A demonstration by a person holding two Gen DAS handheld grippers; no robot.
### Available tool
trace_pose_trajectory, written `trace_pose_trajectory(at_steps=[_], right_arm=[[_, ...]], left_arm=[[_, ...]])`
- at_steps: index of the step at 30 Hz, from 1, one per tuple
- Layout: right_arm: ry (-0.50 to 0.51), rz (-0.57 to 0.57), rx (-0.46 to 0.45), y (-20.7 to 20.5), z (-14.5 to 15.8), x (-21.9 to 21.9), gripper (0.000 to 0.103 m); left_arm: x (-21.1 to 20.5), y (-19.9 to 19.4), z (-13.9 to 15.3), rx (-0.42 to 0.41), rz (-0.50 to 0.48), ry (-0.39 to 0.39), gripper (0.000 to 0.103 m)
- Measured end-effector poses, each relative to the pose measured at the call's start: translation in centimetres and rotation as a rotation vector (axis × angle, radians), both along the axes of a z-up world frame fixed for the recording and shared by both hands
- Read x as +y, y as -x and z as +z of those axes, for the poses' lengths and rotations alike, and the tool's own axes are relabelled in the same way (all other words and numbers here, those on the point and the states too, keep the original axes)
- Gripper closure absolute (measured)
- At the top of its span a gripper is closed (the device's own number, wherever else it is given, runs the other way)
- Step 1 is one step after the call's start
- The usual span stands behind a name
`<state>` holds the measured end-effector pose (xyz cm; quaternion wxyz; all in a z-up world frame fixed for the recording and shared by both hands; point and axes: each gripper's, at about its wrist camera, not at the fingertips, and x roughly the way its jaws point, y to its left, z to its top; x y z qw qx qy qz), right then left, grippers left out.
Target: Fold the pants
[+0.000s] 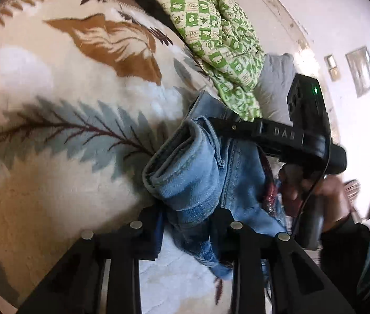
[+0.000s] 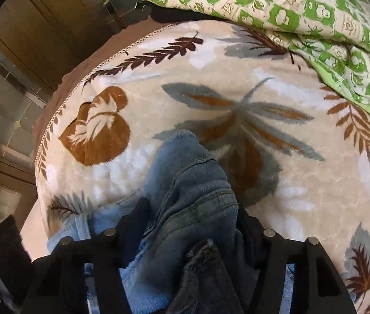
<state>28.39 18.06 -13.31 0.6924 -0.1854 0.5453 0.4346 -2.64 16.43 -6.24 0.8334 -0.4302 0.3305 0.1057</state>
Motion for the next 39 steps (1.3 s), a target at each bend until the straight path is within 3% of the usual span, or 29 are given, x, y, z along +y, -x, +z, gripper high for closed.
trace_pose_trajectory(at_steps=[9,16,30,34,37,39], right_arm=[[-0.007,0.113,-0.288,4.1,2.4,-0.2,0.051],[-0.046,0.173,-0.490,6.8,5.5,0.3,0.070],[-0.108,0.137,-0.551,5.7,7.6,3.8,0.075],[-0.116,0.140,-0.553,5.3,7.6,6.3,0.075],[-0.060,0.151,-0.516,4.7,5.1,8.1,0.075],[-0.024,0.154,-0.498,4.5,3.3,8.8,0.071]], left_arm=[[-2.3,-0.3,1.7,-0.001,-0.039,-0.195,0.078],[-3.2,-0.3,4.1,-0.092,-0.045,-0.315,0.081],[1.6,-1.1,6.1,-0.145,0.040,-0.347,0.083],[3.9,-1.4,5.0,-0.087,0.063,-0.334,0.083],[4.8,-1.9,2.8,0.016,0.068,-0.280,0.082],[5.2,-1.9,2.1,0.033,0.070,-0.255,0.082]])
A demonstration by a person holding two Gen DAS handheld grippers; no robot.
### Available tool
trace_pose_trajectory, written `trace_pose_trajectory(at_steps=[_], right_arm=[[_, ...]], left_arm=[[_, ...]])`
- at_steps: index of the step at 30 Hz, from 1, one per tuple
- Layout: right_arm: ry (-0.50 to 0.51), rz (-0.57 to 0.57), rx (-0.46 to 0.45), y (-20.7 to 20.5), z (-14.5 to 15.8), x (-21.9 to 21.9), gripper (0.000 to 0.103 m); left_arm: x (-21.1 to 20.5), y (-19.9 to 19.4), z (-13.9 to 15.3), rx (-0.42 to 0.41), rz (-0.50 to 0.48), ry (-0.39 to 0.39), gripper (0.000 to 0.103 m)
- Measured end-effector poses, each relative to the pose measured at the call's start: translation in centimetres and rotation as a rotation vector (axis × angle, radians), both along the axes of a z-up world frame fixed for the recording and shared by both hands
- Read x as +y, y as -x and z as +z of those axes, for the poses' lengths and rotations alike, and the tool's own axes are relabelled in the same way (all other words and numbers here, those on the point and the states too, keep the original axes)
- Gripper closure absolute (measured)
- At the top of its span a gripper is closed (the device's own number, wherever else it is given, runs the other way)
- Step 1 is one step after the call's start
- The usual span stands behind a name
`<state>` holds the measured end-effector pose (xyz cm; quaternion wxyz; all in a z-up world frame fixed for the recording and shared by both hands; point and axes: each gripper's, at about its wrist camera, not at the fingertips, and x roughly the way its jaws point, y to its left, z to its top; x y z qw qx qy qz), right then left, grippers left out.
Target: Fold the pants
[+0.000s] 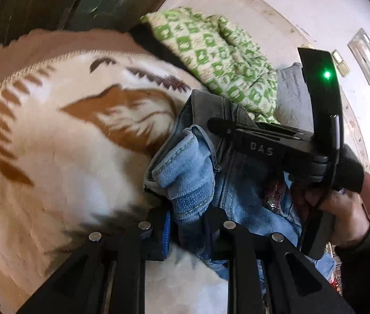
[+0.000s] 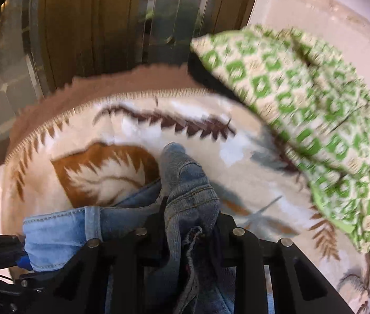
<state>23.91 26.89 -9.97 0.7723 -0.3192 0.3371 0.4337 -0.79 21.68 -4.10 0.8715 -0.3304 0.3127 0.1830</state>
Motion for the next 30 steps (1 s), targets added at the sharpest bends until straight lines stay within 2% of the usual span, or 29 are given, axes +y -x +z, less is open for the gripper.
trace_pose_trajectory(at_steps=[5,7,8,9,11,13,16,19,23,25,27,30], right_arm=[[-0.028,-0.021,-0.003,-0.3,0.0,-0.1,0.051],[-0.026,-0.025,-0.052,-0.1,0.5,-0.3,0.032],[-0.033,-0.034,-0.067,-0.2,0.8,-0.5,0.027],[-0.043,-0.048,-0.077,-0.2,1.3,-0.8,0.023],[-0.081,-0.097,-0.084,-0.8,2.6,-2.1,0.020],[-0.122,-0.151,-0.066,-1.6,3.9,-4.0,0.016],[-0.192,-0.248,-0.033,-2.7,6.3,-9.1,0.016],[-0.255,-0.341,-0.019,-2.5,8.5,-17.1,0.015],[-0.291,-0.471,-0.028,0.1,10.3,-28.3,0.014],[-0.314,-0.560,-0.034,2.4,10.9,-34.5,0.012],[-0.336,-0.643,-0.033,4.5,11.2,-39.4,0.009],[-0.394,-0.810,0.007,8.3,10.1,-47.4,0.007]], left_arm=[[0.1,0.1,-0.5,0.006,0.003,0.024,0.076],[0.3,0.3,-0.5,-0.003,0.009,0.055,0.069],[0.3,0.5,-0.4,-0.011,0.015,0.067,0.054],[0.3,0.7,-0.1,-0.030,0.023,0.073,0.028],[0.2,1.7,0.9,-0.087,0.070,0.051,0.000],[-0.3,2.4,1.8,-0.134,0.098,0.012,0.000],[-0.9,2.5,2.5,-0.162,0.089,-0.001,0.000],[-2.3,2.1,3.5,-0.190,0.064,-0.056,0.000],[-5.4,1.3,5.5,-0.253,-0.003,-0.187,0.000],[-7.3,0.1,6.6,-0.271,-0.073,-0.240,0.000],[-9.8,-2.4,7.5,-0.248,-0.179,-0.277,0.000],[-13.7,-6.9,7.8,-0.182,-0.404,-0.279,0.000]])
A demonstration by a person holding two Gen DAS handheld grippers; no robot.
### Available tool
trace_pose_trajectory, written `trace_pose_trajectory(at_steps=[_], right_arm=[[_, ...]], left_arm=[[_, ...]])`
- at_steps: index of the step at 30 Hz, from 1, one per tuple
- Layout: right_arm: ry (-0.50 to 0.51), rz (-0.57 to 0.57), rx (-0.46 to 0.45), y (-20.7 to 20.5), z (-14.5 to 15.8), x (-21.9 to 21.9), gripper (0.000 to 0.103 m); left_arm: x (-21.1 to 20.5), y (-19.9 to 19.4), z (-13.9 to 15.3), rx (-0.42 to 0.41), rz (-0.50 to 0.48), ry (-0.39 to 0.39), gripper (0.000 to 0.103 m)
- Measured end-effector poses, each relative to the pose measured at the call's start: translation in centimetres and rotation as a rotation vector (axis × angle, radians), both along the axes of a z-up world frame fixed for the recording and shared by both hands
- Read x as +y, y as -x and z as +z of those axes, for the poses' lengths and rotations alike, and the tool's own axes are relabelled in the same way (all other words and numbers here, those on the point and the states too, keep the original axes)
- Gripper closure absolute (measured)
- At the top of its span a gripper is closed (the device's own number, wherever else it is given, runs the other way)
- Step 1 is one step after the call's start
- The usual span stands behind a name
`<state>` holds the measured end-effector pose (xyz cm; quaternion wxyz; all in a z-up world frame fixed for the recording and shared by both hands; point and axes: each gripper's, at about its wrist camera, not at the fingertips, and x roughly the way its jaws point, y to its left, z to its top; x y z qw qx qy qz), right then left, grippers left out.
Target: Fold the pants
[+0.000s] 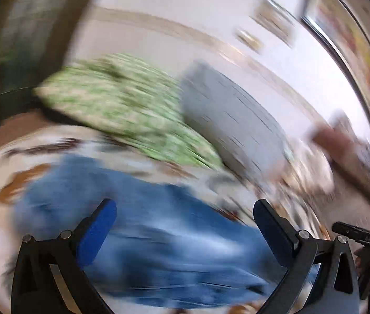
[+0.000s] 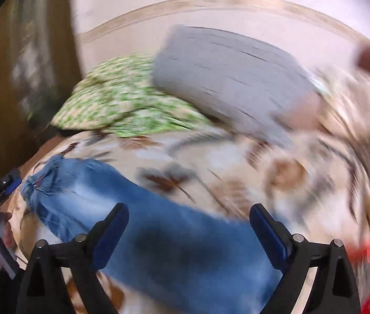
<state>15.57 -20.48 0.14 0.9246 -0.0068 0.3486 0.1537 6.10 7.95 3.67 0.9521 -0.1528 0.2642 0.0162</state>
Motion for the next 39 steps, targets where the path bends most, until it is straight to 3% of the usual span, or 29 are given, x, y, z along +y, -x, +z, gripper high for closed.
trace_pose_trajectory(at_steps=[4,8,11,16,19,22,24,33,38,39], right_arm=[[-0.128,-0.132,0.083,4.4,-3.0,-6.6,0.007],[-0.300,-0.206,0.153,7.3,-6.6,-10.2,0.007],[-0.419,-0.231,0.187,8.1,-9.3,-11.4,0.007],[-0.569,-0.245,0.202,7.8,-12.0,-12.2,0.007],[-0.561,-0.247,0.193,6.8,-12.4,-11.8,0.007],[-0.574,-0.267,0.196,6.0,-13.1,-11.8,0.007],[-0.588,-0.285,0.189,5.4,-13.6,-11.7,0.007],[-0.546,-0.309,0.107,5.1,-14.1,-10.8,0.011],[-0.548,-0.335,0.095,4.6,-14.6,-10.8,0.022],[-0.543,-0.340,0.094,4.5,-14.6,-10.8,0.029]], left_arm=[[-5.3,-5.8,-1.0,0.153,-0.301,-0.014,0.000],[-11.4,-11.2,-2.7,0.309,-0.618,-0.063,0.000],[-15.5,-14.4,-3.9,0.386,-0.796,-0.097,0.000],[-22.0,-17.7,-5.9,0.431,-1.024,-0.273,0.000],[-24.8,-18.5,-7.4,0.463,-1.128,-0.395,0.000],[-27.4,-19.4,-9.4,0.523,-1.203,-0.491,0.000],[-27.8,-20.0,-10.5,0.561,-1.220,-0.496,0.000],[-29.2,-23.3,-14.2,0.666,-1.260,-0.368,0.000],[-29.4,-24.1,-16.0,0.711,-1.284,-0.353,0.000],[-29.4,-24.2,-16.2,0.721,-1.294,-0.340,0.008]])
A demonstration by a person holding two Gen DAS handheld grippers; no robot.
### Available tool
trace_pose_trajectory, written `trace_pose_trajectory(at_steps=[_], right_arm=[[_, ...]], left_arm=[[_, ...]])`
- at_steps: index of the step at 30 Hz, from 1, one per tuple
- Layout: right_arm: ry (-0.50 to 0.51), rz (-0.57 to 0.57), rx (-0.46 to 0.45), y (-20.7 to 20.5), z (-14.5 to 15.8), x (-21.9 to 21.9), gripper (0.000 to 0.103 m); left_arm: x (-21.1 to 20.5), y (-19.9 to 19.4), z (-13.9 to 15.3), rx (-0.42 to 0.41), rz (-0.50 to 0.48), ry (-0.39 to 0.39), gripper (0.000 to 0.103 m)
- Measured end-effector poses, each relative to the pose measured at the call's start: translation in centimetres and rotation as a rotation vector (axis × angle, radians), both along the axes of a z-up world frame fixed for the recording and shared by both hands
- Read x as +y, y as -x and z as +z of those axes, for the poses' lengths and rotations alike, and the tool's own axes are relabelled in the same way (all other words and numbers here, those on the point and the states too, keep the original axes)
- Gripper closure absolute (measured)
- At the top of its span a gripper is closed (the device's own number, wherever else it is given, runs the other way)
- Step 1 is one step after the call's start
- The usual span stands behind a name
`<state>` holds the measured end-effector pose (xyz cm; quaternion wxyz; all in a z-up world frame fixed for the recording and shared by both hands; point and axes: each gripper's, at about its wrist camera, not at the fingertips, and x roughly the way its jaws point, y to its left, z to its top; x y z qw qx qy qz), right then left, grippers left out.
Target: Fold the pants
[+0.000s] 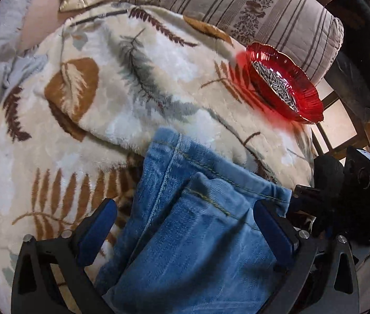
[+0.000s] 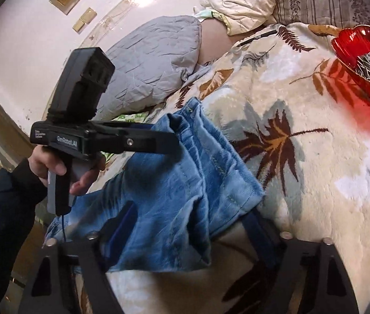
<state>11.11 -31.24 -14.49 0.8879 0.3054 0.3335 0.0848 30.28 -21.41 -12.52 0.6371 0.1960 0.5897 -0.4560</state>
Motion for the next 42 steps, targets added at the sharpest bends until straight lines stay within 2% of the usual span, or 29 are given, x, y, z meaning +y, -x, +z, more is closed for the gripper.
trace_pose_trajectory(at_steps=[1,2,3,4,6,9,13,16,19,21,23,25,26,27,28,30,32,35,39,42], right_arm=[[0.008,-0.005,0.002,0.0,-0.1,0.0,0.037],[0.015,-0.014,0.007,-0.2,-0.2,0.0,0.045],[0.022,-0.020,0.015,-0.6,-0.3,0.0,0.069],[0.029,-0.017,0.029,-1.0,-0.5,0.0,0.081],[0.034,-0.015,0.028,-1.3,-0.5,0.1,0.086],[0.100,-0.008,-0.015,-1.0,0.7,0.7,0.089],[0.138,-0.037,-0.089,-0.3,3.3,0.6,0.091],[0.142,-0.068,-0.116,-0.2,5.0,-0.3,0.092],[0.171,-0.101,-0.089,-0.7,4.8,-1.0,0.092],[0.134,-0.107,-0.014,-1.5,2.8,-1.8,0.092],[0.071,-0.111,0.068,-2.0,0.4,-2.6,0.091],[-0.010,-0.113,0.092,-1.7,-0.3,-3.4,0.084],[-0.028,-0.113,0.089,-1.4,-0.1,-3.6,0.080],[-0.020,-0.106,0.090,-1.1,0.4,-3.7,0.068],[-0.001,-0.104,0.087,-0.5,0.9,-3.6,0.045],[0.006,-0.112,0.052,1.1,1.8,-3.4,0.022],[0.003,-0.130,0.017,3.0,2.5,-3.3,0.021],[-0.029,-0.123,0.007,4.3,2.8,-2.9,0.020],[-0.080,-0.116,0.015,4.1,2.3,-2.3,0.021],[-0.082,-0.131,0.024,3.5,1.9,-2.1,0.021]], left_arm=[[0.0,0.1,-0.1,0.015,-0.011,0.012,0.017],[0.0,0.2,-0.2,0.014,-0.023,0.011,0.049],[-0.1,0.3,-0.2,0.001,-0.035,-0.001,0.071],[-0.1,0.4,-0.3,0.004,-0.044,-0.008,0.073],[0.1,0.6,0.1,0.000,-0.048,0.006,0.080],[0.3,0.9,2.0,-0.031,-0.049,0.036,0.082],[-0.1,0.8,5.9,-0.092,-0.043,0.115,0.082],[-1.2,0.2,6.6,-0.102,-0.035,0.142,0.082],[-3.0,-0.6,4.3,-0.092,-0.033,0.092,0.082],[-3.7,-0.7,1.9,-0.073,-0.032,0.034,0.082],[-4.0,-0.7,0.6,-0.052,-0.024,0.020,0.077],[-3.6,-0.8,1.3,-0.073,0.005,0.034,0.065],[-3.3,-0.8,1.8,-0.078,0.023,0.031,0.045],[-2.9,-0.8,2.6,-0.091,0.044,0.029,0.026],[-2.3,-0.6,3.6,-0.121,0.062,0.039,0.020],[-1.1,0.2,5.6,-0.178,0.059,0.088,0.018],[-0.3,1.3,7.4,-0.238,0.024,0.120,0.017],[-0.4,2.8,8.3,-0.333,-0.061,0.094,0.017],[-1.8,3.7,7.1,-0.372,-0.140,0.020,0.017],[-2.9,4.0,5.6,-0.380,-0.189,-0.021,0.017]])
